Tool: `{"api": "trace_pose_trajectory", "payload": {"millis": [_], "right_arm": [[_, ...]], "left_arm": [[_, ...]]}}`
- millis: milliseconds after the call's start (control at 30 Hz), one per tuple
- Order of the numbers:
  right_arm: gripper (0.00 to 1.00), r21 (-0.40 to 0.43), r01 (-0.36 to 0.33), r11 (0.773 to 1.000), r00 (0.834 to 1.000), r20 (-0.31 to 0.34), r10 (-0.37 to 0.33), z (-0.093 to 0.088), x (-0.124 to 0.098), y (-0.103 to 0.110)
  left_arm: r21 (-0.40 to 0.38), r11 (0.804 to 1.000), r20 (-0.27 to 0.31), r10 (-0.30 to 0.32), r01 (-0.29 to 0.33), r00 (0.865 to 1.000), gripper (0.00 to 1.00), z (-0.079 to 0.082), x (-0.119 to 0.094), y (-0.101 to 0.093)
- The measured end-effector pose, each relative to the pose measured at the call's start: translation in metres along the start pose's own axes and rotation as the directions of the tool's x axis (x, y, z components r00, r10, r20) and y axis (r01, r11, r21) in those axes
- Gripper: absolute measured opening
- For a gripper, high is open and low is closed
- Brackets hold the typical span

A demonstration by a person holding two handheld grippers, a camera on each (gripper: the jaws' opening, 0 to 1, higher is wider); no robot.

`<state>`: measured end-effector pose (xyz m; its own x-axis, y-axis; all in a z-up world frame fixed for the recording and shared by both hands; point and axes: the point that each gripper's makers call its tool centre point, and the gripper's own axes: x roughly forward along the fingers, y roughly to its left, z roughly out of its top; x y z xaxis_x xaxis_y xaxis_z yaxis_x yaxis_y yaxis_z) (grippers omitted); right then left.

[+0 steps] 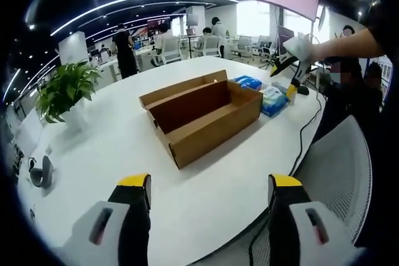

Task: Operate the shoe box by opening the lid, removing the specified soft item, and placing it in the target area until the item is outside and the box remains undamaged.

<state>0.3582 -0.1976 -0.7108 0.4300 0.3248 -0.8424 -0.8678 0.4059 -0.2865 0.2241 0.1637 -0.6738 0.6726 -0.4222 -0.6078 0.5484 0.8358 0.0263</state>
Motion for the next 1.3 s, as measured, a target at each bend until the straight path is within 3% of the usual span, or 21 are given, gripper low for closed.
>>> {"api": "trace_pose_trajectory", "payload": {"millis": [133,233,400,567,633,733,833,933,1100,1233,1300], "right_arm": [[0.67,0.095,0.076,0.993,0.994,0.070,-0.082,0.013,-0.017,-0.009],[0.74,0.201,0.131,0.971,0.982,0.106,-0.154,0.020,-0.031,-0.017],[0.79,0.337,0.112,0.935,0.971,0.161,-0.175,0.030,-0.045,-0.014],[0.76,0.383,0.088,0.920,0.964,0.200,-0.175,0.033,-0.055,-0.005],[0.78,0.413,0.077,0.907,0.956,0.227,-0.185,0.037,-0.059,-0.001],[0.83,0.409,0.083,0.909,0.947,0.251,-0.200,0.043,-0.064,0.004],[0.84,0.427,0.093,0.900,0.936,0.271,-0.225,0.049,-0.071,0.001],[0.84,0.483,0.098,0.870,0.919,0.292,-0.265,0.056,-0.085,-0.009],[0.83,0.514,0.070,0.855,0.899,0.339,-0.277,0.067,-0.102,-0.008],[0.79,0.508,0.110,0.854,0.887,0.338,-0.315,0.071,-0.119,-0.005],[0.79,0.523,0.133,0.842,0.875,0.337,-0.347,0.070,-0.126,-0.006]], "left_arm": [[0.033,0.999,-0.011,-0.012,0.013,1.000,0.74,0.002,0.004,-0.001],[0.048,0.999,-0.014,-0.015,0.015,1.000,0.74,0.006,0.007,-0.001],[0.061,0.998,-0.016,-0.020,0.021,1.000,0.72,0.010,0.010,0.001],[0.065,0.998,-0.032,-0.017,0.019,0.999,0.73,0.010,0.013,0.005],[0.068,0.997,-0.027,-0.018,0.019,0.999,0.73,0.012,0.013,0.006],[0.071,0.997,-0.033,-0.023,0.026,0.999,0.73,0.011,0.015,0.008],[0.087,0.996,-0.035,-0.030,0.033,0.999,0.73,0.012,0.018,0.010],[0.088,0.995,-0.033,-0.037,0.040,0.999,0.72,0.016,0.019,0.012],[0.095,0.994,-0.029,-0.044,0.047,0.999,0.69,0.023,0.023,0.015],[0.125,0.989,-0.035,-0.069,0.073,0.997,0.68,0.029,0.028,0.014],[0.158,0.984,-0.032,-0.077,0.081,0.996,0.67,0.034,0.032,0.015]]}}
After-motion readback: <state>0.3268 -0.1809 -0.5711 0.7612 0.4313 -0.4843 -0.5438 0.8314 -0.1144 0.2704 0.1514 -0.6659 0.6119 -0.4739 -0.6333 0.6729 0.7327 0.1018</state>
